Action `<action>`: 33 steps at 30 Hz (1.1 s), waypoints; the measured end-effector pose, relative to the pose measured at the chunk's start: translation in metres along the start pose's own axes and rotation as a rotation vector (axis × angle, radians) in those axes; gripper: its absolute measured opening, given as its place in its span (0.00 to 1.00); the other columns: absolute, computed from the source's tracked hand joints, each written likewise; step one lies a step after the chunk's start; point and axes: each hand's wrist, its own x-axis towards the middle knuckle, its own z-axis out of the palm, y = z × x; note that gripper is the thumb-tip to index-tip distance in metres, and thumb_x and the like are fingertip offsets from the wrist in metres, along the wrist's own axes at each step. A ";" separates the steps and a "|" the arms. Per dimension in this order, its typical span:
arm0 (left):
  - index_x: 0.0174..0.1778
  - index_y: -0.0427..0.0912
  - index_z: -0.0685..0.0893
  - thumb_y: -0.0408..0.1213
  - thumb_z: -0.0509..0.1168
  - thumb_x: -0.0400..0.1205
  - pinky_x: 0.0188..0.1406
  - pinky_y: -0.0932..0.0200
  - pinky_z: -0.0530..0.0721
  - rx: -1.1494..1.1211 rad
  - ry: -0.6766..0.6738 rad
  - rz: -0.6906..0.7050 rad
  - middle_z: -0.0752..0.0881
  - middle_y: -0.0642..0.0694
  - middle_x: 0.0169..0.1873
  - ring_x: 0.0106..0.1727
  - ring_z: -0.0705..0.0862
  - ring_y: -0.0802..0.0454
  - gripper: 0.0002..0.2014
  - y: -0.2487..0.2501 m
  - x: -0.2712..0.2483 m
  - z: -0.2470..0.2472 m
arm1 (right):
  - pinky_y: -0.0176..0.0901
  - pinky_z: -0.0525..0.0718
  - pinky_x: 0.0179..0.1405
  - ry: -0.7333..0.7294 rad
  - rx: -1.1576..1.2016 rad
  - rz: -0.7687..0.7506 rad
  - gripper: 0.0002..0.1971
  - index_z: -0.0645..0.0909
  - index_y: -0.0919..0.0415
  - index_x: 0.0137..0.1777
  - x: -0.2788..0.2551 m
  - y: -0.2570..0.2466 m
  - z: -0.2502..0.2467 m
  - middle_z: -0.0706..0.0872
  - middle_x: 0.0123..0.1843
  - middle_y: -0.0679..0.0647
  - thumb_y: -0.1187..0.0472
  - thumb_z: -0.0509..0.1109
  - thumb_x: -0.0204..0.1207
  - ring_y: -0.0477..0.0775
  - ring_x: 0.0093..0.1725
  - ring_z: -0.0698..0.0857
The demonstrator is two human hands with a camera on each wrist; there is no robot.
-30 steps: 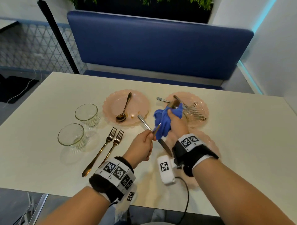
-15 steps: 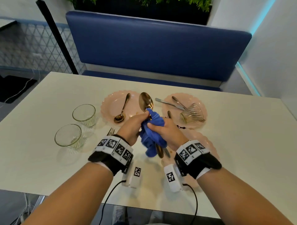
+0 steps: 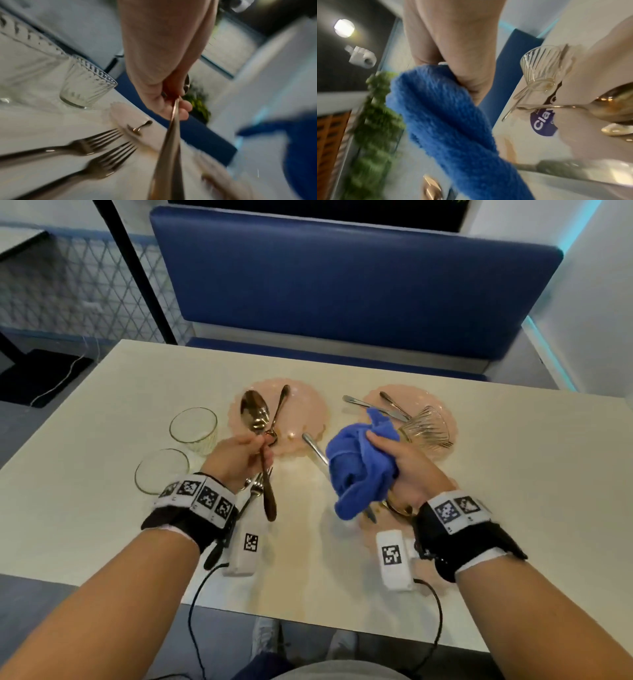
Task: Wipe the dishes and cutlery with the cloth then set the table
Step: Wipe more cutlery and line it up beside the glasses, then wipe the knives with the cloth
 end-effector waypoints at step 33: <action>0.46 0.35 0.85 0.47 0.61 0.83 0.45 0.54 0.81 0.800 0.099 -0.224 0.85 0.41 0.38 0.38 0.82 0.44 0.17 -0.059 0.079 0.101 | 0.47 0.81 0.62 0.127 0.140 -0.131 0.19 0.74 0.58 0.71 -0.015 -0.054 -0.074 0.85 0.64 0.57 0.54 0.53 0.85 0.53 0.63 0.85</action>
